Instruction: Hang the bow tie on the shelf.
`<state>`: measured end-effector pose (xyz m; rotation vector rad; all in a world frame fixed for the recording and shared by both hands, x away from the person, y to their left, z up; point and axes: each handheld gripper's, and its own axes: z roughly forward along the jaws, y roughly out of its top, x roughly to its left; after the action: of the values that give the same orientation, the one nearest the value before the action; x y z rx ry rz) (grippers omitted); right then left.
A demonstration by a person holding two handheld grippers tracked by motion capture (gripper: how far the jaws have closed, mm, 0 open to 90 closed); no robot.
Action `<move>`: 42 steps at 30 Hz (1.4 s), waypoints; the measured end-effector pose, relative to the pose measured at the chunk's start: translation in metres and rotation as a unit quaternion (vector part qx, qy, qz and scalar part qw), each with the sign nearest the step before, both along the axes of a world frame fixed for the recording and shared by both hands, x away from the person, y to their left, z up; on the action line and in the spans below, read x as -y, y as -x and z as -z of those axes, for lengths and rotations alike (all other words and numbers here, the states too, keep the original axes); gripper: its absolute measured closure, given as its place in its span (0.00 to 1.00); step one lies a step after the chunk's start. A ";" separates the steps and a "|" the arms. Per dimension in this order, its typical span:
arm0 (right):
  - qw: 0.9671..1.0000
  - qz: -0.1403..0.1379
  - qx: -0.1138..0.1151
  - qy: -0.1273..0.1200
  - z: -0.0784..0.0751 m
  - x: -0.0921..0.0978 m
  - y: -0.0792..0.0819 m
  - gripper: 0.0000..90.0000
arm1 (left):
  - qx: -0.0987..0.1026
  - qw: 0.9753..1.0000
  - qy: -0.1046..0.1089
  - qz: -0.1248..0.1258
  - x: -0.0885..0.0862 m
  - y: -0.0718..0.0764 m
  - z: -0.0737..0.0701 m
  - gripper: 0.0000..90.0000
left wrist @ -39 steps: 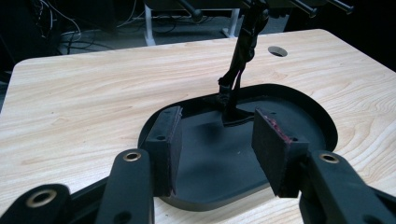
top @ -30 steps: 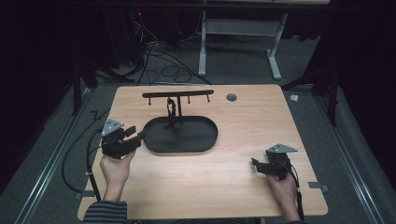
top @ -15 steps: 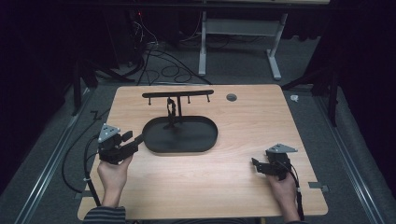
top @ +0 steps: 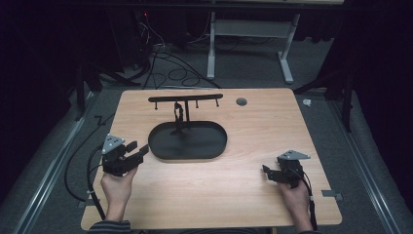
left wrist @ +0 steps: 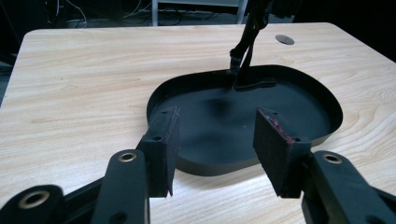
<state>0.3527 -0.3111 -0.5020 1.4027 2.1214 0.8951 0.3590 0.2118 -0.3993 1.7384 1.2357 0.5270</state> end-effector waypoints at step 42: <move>1.000 0.001 -0.001 0.000 0.000 0.000 0.000 0.33 | -0.046 0.999 0.004 -0.026 -0.011 0.024 0.043 0.55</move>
<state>0.3523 -0.3107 -0.5020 1.4049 2.1214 0.8939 0.3348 0.2231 -0.4420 1.7436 1.3504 0.4756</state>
